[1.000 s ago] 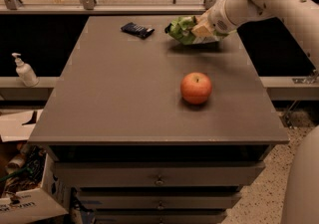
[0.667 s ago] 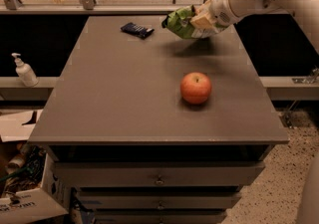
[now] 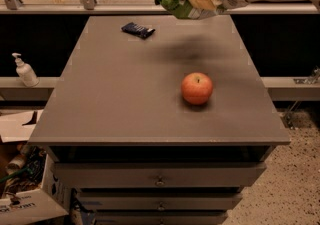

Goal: Pick green rice chip bag

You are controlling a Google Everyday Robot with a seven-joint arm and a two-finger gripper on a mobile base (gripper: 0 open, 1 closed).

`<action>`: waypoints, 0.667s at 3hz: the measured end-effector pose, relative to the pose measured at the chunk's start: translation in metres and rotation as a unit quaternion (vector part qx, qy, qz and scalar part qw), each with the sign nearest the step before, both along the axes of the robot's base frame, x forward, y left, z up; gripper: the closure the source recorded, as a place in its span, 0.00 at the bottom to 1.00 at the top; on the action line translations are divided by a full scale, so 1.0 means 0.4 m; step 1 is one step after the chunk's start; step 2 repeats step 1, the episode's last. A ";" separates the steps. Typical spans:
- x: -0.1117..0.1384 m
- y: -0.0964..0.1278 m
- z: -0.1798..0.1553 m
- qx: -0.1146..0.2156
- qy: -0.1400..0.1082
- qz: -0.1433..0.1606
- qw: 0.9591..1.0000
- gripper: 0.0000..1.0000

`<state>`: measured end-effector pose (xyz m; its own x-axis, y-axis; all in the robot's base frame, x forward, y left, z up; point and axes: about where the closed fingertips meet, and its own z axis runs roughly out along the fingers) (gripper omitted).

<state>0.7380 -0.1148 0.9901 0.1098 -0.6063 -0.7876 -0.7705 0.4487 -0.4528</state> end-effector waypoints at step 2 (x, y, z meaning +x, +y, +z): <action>-0.001 0.006 0.002 0.002 -0.001 0.003 1.000 1.00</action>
Offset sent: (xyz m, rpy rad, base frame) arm 0.0000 0.0000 0.0000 0.0000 0.0000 0.0000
